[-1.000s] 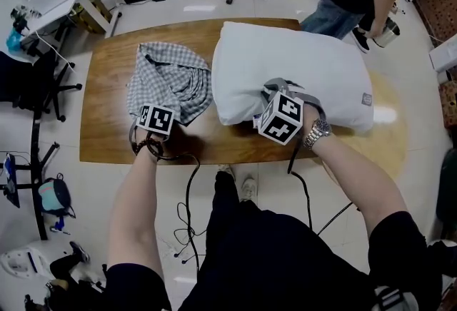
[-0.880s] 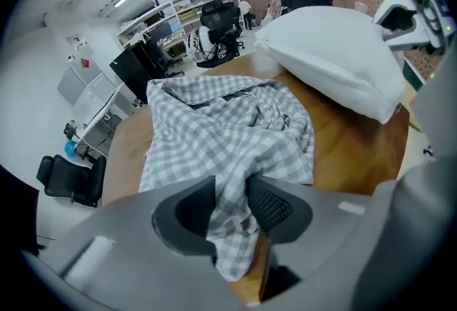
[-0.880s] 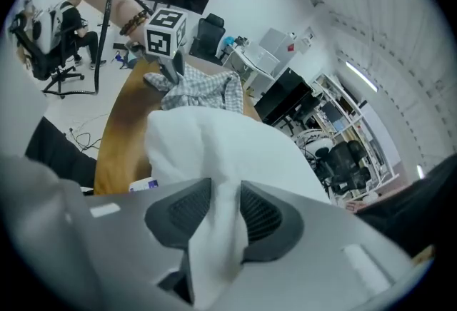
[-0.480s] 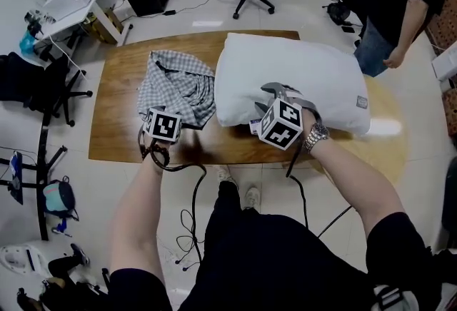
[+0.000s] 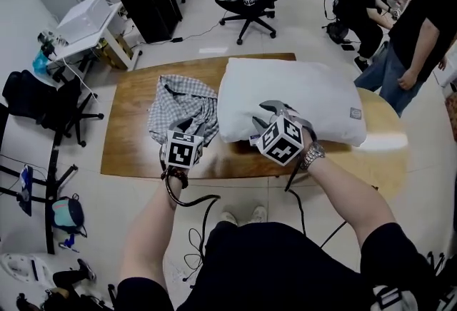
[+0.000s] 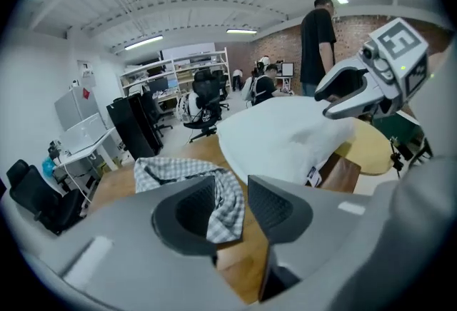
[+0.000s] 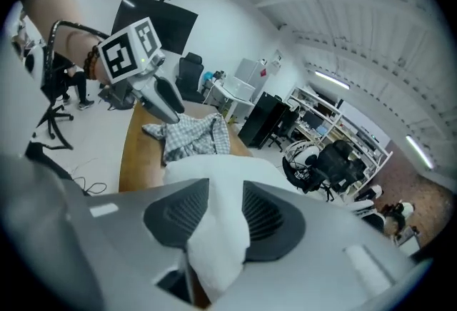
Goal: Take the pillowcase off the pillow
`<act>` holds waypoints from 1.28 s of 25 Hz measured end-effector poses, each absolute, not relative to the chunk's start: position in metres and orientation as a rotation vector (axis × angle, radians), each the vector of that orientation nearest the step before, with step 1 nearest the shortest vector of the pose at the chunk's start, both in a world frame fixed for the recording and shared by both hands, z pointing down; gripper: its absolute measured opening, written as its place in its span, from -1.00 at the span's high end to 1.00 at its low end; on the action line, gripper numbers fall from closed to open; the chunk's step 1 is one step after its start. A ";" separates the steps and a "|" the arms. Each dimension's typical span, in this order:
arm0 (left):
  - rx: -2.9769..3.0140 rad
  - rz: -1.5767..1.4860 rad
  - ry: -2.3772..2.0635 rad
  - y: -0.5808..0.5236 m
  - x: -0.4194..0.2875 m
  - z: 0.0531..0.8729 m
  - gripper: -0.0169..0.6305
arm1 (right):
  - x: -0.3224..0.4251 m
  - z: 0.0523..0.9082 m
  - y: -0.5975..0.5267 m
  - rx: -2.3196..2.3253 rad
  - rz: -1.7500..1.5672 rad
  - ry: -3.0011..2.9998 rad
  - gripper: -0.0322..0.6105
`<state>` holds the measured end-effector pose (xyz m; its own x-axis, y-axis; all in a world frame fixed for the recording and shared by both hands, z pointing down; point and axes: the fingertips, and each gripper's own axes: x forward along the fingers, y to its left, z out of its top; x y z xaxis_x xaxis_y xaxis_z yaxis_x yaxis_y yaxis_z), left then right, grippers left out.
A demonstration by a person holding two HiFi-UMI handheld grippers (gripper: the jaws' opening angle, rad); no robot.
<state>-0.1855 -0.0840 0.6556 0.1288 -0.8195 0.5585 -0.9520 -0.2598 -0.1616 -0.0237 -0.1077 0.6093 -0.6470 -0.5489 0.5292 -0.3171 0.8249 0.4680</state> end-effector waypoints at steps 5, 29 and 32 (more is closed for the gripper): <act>2.370 0.630 -1.726 -0.058 -0.131 0.614 0.79 | -0.010 0.585 -0.084 0.723 -0.394 -2.449 0.52; 2.684 0.421 -1.639 0.039 -0.082 0.504 0.93 | -0.037 0.502 0.037 0.950 -0.321 -2.656 0.90; 2.715 0.425 -1.645 0.052 -0.080 0.495 0.93 | -0.040 0.500 0.052 0.951 -0.300 -2.663 0.90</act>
